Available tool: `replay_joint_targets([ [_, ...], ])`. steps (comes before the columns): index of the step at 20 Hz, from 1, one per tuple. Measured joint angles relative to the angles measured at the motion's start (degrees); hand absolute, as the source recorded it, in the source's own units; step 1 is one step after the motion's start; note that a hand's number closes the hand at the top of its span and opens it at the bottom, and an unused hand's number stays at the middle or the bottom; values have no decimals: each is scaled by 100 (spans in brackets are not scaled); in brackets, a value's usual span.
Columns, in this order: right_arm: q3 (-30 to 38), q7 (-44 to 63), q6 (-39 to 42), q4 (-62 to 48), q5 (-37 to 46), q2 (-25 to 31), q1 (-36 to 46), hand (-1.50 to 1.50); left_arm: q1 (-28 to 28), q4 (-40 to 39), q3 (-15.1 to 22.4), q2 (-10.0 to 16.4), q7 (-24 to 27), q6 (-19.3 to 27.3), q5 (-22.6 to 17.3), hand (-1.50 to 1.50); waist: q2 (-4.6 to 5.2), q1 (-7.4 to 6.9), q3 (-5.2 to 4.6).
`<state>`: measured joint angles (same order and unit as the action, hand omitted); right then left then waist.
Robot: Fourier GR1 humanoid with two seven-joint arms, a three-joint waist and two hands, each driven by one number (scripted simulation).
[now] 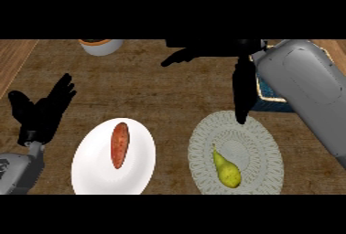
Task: Pick the pear from the placemat and place it in the basket
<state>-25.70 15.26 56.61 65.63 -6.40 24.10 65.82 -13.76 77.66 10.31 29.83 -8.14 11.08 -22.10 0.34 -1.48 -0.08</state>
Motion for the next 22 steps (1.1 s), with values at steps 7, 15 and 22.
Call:
replay_joint_targets([
  [7,196,-722,658,-761,-12,431,54,-150,63,-48,-128,-55,69,-101,69,0,3,26,7],
  [15,488,-1265,521,-648,276,558,-711,-150,82,-73,-196,-211,28,-114,240,0,-9,76,12],
  [22,322,-2092,-27,-171,1082,469,-1780,-150,6,-130,-400,-187,-51,-280,266,0,-4,98,15],
])
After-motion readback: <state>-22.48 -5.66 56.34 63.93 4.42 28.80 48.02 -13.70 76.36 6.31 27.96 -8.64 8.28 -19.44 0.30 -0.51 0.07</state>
